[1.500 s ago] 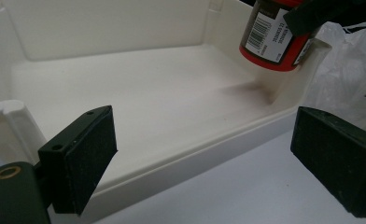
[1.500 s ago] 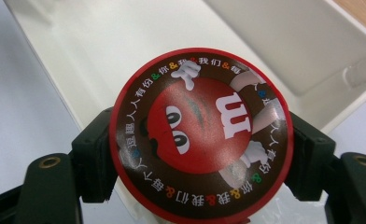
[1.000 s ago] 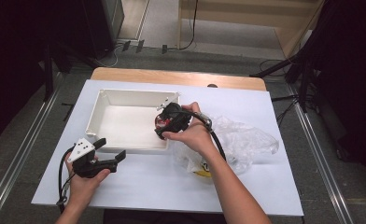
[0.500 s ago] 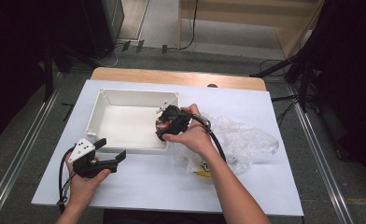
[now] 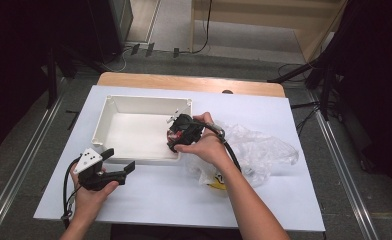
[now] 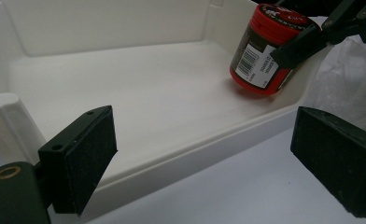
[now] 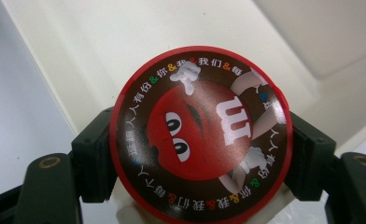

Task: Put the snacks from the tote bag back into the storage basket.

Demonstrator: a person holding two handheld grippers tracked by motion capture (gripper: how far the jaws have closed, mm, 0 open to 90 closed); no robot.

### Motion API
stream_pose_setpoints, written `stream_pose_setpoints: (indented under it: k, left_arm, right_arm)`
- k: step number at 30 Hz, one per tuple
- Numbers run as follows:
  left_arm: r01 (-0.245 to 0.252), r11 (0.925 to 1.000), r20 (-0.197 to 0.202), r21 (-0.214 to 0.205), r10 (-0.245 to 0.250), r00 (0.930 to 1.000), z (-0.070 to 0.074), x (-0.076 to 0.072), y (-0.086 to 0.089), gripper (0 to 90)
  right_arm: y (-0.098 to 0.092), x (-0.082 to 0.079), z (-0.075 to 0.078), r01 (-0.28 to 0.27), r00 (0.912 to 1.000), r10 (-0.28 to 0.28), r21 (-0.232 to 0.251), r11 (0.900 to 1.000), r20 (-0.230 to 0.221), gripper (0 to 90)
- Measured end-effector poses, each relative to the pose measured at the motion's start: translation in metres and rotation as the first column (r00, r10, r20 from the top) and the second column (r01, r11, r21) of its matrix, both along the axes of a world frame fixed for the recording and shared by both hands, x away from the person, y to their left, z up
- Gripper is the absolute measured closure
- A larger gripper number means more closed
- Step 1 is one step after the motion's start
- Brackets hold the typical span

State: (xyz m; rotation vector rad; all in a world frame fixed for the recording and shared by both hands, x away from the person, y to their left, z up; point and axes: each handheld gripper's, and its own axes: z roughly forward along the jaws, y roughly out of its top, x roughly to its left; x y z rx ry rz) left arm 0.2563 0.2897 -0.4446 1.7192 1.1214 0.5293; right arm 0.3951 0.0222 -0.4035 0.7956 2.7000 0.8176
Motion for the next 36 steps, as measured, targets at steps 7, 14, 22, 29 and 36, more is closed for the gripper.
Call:
stream_pose_setpoints:
  k: [7,14,22,29,36]
  left_arm:
    - [0.001,1.0,-0.001,0.001,-0.001,1.0,0.0,0.0,-0.001,7.4]
    - [0.002,1.0,-0.002,0.003,-0.002,1.0,-0.001,0.0,-0.001,7.4]
    - [0.005,1.0,-0.003,0.008,-0.005,1.0,-0.001,0.0,-0.002,7.4]
    - [0.005,0.9998,-0.003,0.018,-0.005,1.0,-0.001,0.0,-0.003,7.4]
    - [0.004,0.9998,-0.003,0.018,-0.004,1.0,-0.001,0.0,-0.003,7.4]
  right_arm:
    - [0.002,-0.001,-0.003,-0.018,0.9997,0.018,-0.019,0.9997,-0.018,26.4]
    - [0.005,-0.001,-0.007,-0.03,0.9995,0.03,-0.04,0.9987,-0.009,26.2]
    - [-0.006,0.001,0.005,-0.006,0.9997,0.006,0.03,0.9995,-0.023,25.8]
    - [-0.017,0.0,0.013,0.007,0.9997,-0.005,0.074,0.9972,-0.022,26.5]
    - [-0.029,0.001,0.019,0.027,0.9996,-0.026,0.085,0.996,-0.009,26.8]
